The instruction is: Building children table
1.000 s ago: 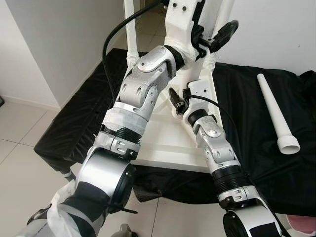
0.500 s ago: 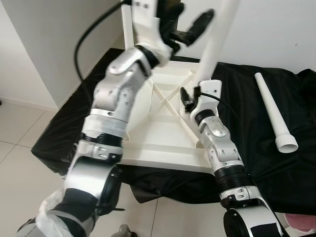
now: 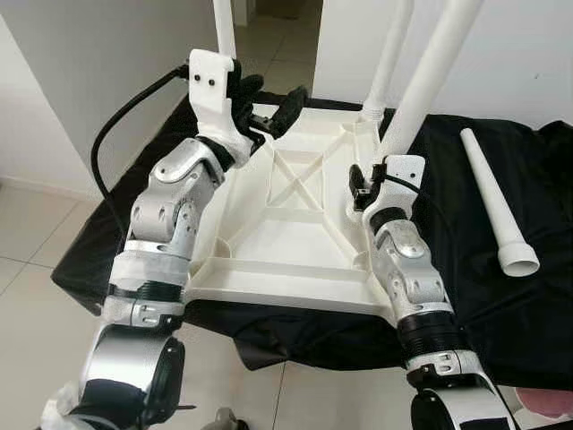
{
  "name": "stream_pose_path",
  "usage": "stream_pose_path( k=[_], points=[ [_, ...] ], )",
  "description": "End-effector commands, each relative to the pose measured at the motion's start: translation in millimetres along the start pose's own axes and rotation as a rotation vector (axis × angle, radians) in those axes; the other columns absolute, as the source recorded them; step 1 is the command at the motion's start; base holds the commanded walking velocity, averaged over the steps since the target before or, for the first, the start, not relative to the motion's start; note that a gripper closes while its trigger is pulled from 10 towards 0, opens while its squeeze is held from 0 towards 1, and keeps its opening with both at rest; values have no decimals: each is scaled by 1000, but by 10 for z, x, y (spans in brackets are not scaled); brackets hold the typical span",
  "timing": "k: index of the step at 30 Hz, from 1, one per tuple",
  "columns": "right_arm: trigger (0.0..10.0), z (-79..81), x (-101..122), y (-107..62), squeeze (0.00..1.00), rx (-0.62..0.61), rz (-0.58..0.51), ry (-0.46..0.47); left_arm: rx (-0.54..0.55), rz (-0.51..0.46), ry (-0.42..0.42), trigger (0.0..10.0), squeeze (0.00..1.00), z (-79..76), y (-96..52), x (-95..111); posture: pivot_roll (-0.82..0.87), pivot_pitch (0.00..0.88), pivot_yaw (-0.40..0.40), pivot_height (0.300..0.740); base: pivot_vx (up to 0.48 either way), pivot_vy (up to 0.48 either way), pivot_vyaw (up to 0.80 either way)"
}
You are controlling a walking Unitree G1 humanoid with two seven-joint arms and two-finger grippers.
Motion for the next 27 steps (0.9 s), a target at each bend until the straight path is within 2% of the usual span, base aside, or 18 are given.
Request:
stream_pose_path(
  k=[1,2,4,5,9,10,11,12,13,20,22,23,25,27],
  points=[
    [10000,-81,-5,-38,0,-23,-1,-17,78,60,21,10000,0,171,-159,-142,-31,48,39,740,0,0,0],
    [10000,-81,-5,-38,0,-23,-1,-17,78,60,21,10000,0,171,-159,-142,-31,48,39,740,0,0,0],
    [10000,-110,-10,-73,0,-28,-10,-30,139,134,95,10000,0,306,-326,-316,-30,44,35,740,0,0,0],
    [10000,-118,-22,-88,0,-29,-10,-33,149,160,102,10000,0,333,-387,-390,-29,43,32,740,0,0,0],
    [10000,-127,-40,-126,0,-30,-10,-33,165,191,93,10000,0,349,-494,-500,-34,39,28,740,0,0,0],
    [10000,-126,-46,-156,0,-29,-12,-33,172,208,71,10000,0,350,-568,-573,-36,35,27,740,0,0,0],
    [10000,-126,-46,-156,0,-29,-12,-33,172,208,71,10000,0,350,-568,-573,-36,35,27,740,0,0,0],
    [10000,-113,-52,-204,0,-23,-16,-35,187,235,69,10000,0,353,-674,-670,-40,34,25,740,0,0,0],
    [10000,-109,-57,-216,0,-23,-16,-39,180,246,73,10000,0,338,-687,-703,-41,29,22,740,0,0,0],
    [10000,-87,-58,-217,0,-20,-16,-47,113,272,88,10000,0,248,-645,-773,-42,22,18,740,0,0,0],
    [10000,-90,-28,-197,0,-12,-25,-58,0,320,152,10000,0,92,-547,-864,-44,20,17,740,0,0,0],
    [10000,-90,-28,-197,0,-12,-25,-58,0,320,152,10000,0,92,-547,-864,-44,20,17,740,0,0,0],
    [10000,-117,-17,-191,0,-12,-30,-64,-100,341,172,10000,0,-70,-477,-912,-39,20,14,740,0,0,0],
    [10000,-129,-19,-192,0,-14,-31,-66,-129,344,167,10000,0,-121,-461,-921,-39,20,14,740,0,0,0]
  ],
)
Point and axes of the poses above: a point about 5 cm out from each wrist's last joint towards the gripper, its own y axis pointing out of the wrist towards the gripper, its own x axis along the axis of the wrist's last joint, z = x × y, the point moved 2 cm from there along y, pointing out of the wrist towards the gripper, and after that the axes turned 10 degrees about -y, right-handed, at the moved point
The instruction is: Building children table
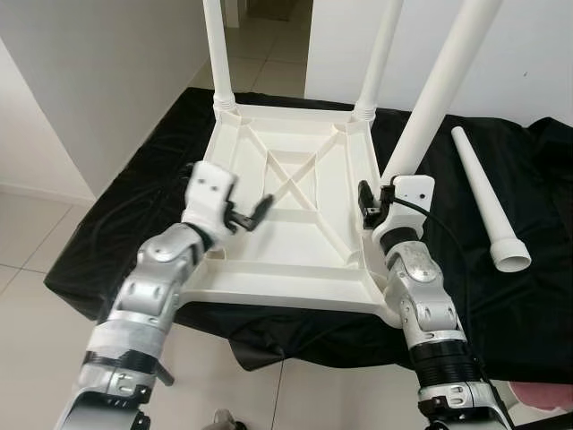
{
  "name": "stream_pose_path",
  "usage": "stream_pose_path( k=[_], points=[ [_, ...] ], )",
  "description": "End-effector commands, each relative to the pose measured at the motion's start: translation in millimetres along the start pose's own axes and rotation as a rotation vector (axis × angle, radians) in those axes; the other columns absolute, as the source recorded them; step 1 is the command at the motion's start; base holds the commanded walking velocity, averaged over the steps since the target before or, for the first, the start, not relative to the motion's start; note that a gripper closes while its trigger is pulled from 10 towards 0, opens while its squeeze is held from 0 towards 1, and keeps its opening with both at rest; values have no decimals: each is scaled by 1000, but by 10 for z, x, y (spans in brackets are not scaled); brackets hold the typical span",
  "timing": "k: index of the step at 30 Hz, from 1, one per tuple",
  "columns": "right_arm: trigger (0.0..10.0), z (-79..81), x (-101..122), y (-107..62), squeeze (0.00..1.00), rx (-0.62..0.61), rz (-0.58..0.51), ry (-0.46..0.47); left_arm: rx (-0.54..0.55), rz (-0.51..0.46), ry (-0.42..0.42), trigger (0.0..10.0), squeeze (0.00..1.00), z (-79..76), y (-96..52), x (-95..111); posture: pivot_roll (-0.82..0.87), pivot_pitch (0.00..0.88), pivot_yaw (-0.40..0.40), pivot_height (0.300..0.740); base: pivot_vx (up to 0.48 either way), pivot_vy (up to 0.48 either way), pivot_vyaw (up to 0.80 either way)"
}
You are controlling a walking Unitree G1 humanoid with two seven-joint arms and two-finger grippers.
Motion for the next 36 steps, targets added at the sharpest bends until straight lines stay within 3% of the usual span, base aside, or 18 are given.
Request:
stream_pose_path(
  k=[1,2,3,5,8,13,17,24,36],
  points=[
    [10000,-16,64,16,0,0,-28,-4,-134,31,39,10000,0,-179,27,-24,-30,24,13,740,0,0,0],
    [10000,-17,55,9,0,2,-25,-3,-195,49,56,10000,0,-290,32,-57,-29,25,24,740,0,0,0],
    [10000,-17,55,9,0,2,-25,-3,-195,49,56,10000,0,-290,32,-57,-29,25,24,740,0,0,0],
    [10000,-13,39,-7,0,7,-21,-6,-269,94,86,10000,0,-433,17,-154,-29,28,42,740,0,0,0],
    [10000,-13,39,-7,0,7,-21,-6,-269,94,86,10000,0,-433,17,-154,-29,28,42,740,0,0,0],
    [10000,-12,-4,-55,0,-6,-9,-11,-345,172,91,10000,0,-574,-43,-327,-21,38,52,740,0,0,0],
    [10000,-22,-31,-75,0,-26,4,-11,-442,250,161,10000,0,-701,-85,-479,-24,51,53,740,0,0,0],
    [10000,-71,-8,-79,0,-43,0,-17,-462,286,173,10000,0,-709,-90,-538,-45,59,58,740,0,0,0],
    [10000,-179,11,-88,0,-64,7,-41,-278,384,194,10000,0,-421,36,-684,-79,77,47,740,0,0,0]
  ],
)
Point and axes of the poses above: a point about 5 cm out from each wrist's last joint towards the gripper, its own y axis pointing out of the wrist towards the gripper, its own x axis along the axis of the wrist's last joint, z = x × y, the point moved 2 cm from there along y, pointing out of the wrist towards the gripper, and after that the axes turned 10 degrees about -y, right-handed, at the moved point
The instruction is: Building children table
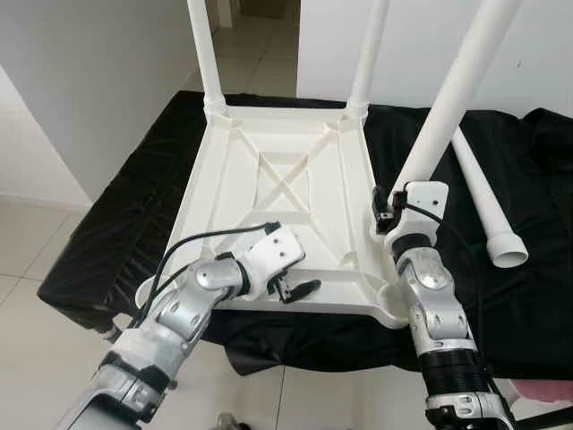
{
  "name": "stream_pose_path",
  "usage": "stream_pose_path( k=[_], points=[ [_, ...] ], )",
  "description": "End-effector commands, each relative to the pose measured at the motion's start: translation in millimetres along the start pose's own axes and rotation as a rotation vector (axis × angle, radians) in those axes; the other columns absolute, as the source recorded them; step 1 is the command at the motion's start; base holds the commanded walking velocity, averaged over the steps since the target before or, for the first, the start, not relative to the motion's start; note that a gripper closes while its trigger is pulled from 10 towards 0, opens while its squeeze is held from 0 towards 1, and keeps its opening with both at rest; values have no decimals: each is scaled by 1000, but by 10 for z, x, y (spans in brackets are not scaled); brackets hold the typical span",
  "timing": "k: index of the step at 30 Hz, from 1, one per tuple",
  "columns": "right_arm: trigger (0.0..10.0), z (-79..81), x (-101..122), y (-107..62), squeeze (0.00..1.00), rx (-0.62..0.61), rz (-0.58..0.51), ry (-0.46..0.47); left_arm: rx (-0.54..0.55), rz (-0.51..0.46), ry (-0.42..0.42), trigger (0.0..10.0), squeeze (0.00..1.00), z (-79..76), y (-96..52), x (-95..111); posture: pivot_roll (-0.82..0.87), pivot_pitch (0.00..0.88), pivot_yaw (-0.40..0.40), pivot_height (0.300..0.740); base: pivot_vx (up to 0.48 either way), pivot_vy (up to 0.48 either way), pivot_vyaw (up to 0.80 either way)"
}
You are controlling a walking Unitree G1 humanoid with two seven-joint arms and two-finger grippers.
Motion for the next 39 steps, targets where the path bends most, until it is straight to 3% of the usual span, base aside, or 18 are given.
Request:
stream_pose_path(
  k=[1,4,12,16,21,39],
  points=[
    [10000,-37,57,1,0,-10,-17,-2,41,44,-10,10000,0,43,6,-85,-79,77,47,740,0,0,0],
    [10000,-71,32,-30,0,-17,-7,-7,131,91,-47,10000,0,196,16,-139,-72,86,44,740,0,0,0],
    [10000,-30,45,-35,0,-8,-10,4,220,98,-74,10000,0,340,2,-139,-65,91,44,740,0,0,0],
    [10000,31,53,-29,0,10,-12,11,340,72,-105,10000,0,558,2,-64,-57,80,43,740,0,0,0],
    [10000,48,72,16,0,13,-12,18,415,40,-115,10000,0,691,65,69,-49,88,32,740,0,0,0],
    [10000,159,36,-35,0,65,22,72,534,10,-126,10000,0,839,113,183,-40,86,22,740,0,0,0]
  ],
)
Point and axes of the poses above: a point about 5 cm out from each wrist's last joint towards the gripper, its own y axis pointing out of the wrist towards the gripper, its own x axis along the axis of the wrist's last joint, z = x × y, the point moved 2 cm from there along y, pointing out of the wrist towards the gripper, and after that the axes turned 10 degrees about -y, right-handed, at the moved point
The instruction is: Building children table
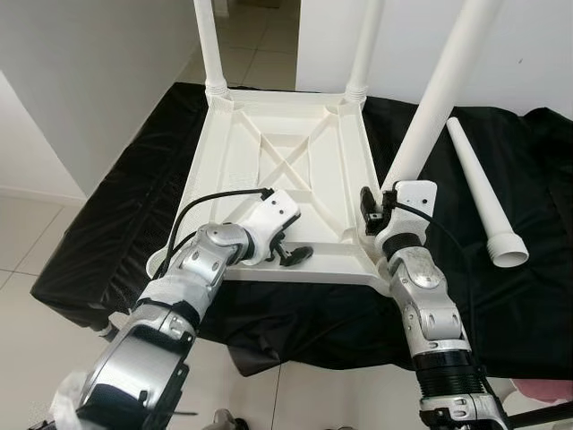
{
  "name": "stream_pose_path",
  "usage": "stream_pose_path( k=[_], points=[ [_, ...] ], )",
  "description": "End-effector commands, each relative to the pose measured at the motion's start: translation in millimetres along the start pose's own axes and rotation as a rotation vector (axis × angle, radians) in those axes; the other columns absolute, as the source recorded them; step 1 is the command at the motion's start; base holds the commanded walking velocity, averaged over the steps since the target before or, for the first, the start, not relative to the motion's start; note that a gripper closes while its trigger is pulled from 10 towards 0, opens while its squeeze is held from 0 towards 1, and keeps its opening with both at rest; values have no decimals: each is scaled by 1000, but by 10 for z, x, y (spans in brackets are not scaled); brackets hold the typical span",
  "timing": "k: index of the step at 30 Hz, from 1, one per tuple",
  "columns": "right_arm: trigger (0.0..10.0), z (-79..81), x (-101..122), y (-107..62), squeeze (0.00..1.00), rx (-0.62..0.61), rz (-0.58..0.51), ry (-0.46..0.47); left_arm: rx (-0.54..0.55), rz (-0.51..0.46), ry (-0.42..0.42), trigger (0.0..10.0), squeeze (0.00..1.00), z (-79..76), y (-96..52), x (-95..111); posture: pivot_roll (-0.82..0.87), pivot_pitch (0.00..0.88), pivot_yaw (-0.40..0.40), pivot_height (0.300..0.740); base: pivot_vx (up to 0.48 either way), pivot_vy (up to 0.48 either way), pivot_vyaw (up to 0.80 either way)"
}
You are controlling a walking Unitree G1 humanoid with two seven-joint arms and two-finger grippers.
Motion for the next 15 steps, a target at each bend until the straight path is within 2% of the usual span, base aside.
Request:
stream_pose_path(
  k=[1,5,10,11,12,14,15],
  points=[
    [10000,12,14,-18,0,10,-2,23,434,-83,19,10000,0,341,-79,99,-40,85,21,740,0,0,0],
    [10000,16,-1,-38,0,19,3,19,468,-79,48,10000,0,375,-79,116,-39,83,21,740,0,0,0],
    [10000,6,-13,-65,0,25,2,-2,461,-84,48,10000,0,378,-89,137,-41,80,22,740,0,0,0],
    [10000,-13,-2,-87,0,23,-11,-15,389,-112,19,10000,0,326,-106,167,-44,79,23,740,0,0,0],
    [10000,-13,-2,-87,0,23,-11,-15,389,-112,19,10000,0,326,-106,167,-44,79,23,740,0,0,0],
    [10000,-56,22,-142,0,15,-40,-39,261,-178,22,10000,0,200,-161,243,-43,81,21,740,0,0,0],
    [10000,-56,22,-142,0,15,-40,-39,261,-178,22,10000,0,200,-161,243,-43,81,21,740,0,0,0]
  ],
)
Point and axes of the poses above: a point about 5 cm out from each wrist's last joint towards the gripper, its own y axis pointing out of the wrist towards the gripper, its own x axis along the axis of the wrist's last joint, z = x × y, the point moved 2 cm from there along y, pointing out of the wrist towards the gripper, and after that the axes turned 10 degrees about -y, right-handed, at the moved point
